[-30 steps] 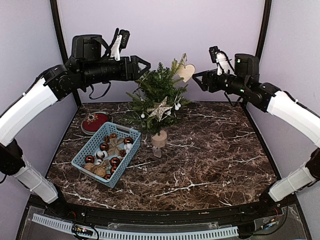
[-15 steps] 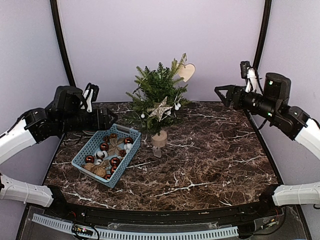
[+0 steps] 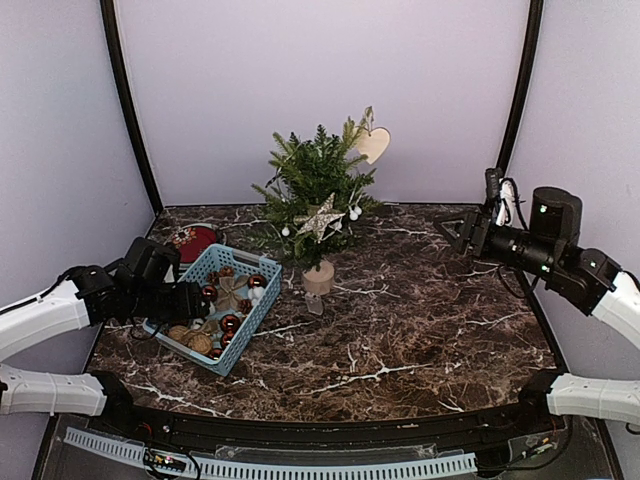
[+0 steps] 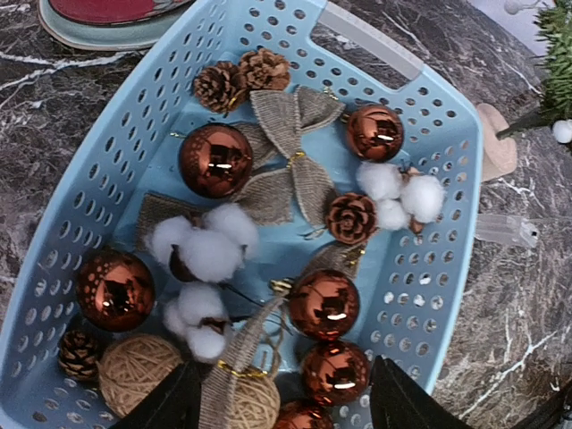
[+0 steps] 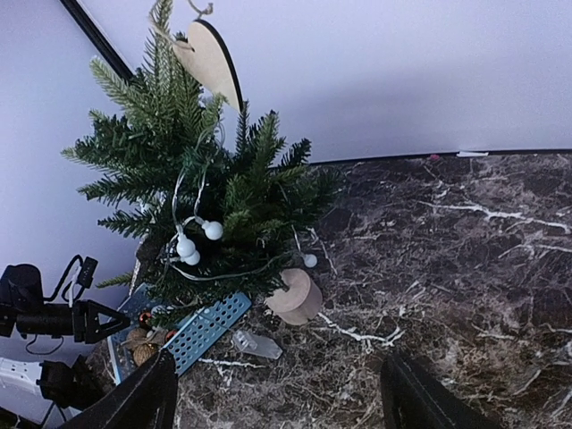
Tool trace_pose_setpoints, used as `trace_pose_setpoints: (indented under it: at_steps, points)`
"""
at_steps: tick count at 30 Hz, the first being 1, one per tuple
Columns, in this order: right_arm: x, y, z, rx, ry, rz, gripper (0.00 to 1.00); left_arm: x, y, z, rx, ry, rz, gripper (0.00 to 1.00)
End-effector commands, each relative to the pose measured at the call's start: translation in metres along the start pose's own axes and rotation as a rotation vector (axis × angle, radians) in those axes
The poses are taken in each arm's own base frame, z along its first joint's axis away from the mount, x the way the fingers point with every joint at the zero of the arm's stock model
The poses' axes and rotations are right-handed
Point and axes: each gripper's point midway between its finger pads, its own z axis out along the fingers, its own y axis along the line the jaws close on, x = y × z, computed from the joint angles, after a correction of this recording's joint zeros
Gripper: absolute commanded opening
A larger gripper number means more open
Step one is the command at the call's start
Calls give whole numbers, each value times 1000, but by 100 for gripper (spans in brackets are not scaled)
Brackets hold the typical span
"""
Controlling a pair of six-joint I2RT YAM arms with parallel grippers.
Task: Decorate the small christmas tree
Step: Pick up the ornament cotton from the bin.
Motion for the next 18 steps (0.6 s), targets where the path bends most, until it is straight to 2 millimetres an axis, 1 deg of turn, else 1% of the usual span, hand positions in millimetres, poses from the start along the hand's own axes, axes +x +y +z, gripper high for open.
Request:
trace_pose_setpoints:
  at_steps: [1, 5, 7, 9, 13, 16, 18]
  points:
    - [7, 8, 7, -64, 5, 59, 79, -8, 15, 11, -27, -14, -49, 64]
    - [11, 7, 10, -67, 10, 67, 78, -24, 20, 17, -53, -32, -15, 57]
    - [12, 5, 10, -57, 12, 67, 77, -30, 22, 21, -68, -26, 10, 53]
    - [13, 3, 10, -49, 14, 66, 77, -34, 24, 27, -85, -12, 36, 46]
    - [16, 0, 9, -36, 20, 66, 77, -40, 27, 38, -115, 15, 77, 43]
    - [19, -2, 9, -32, 24, 66, 77, -47, 27, 45, -106, 23, 93, 38]
    - [20, -2, 9, -30, 27, 70, 77, -47, 25, 51, -102, 48, 97, 36]
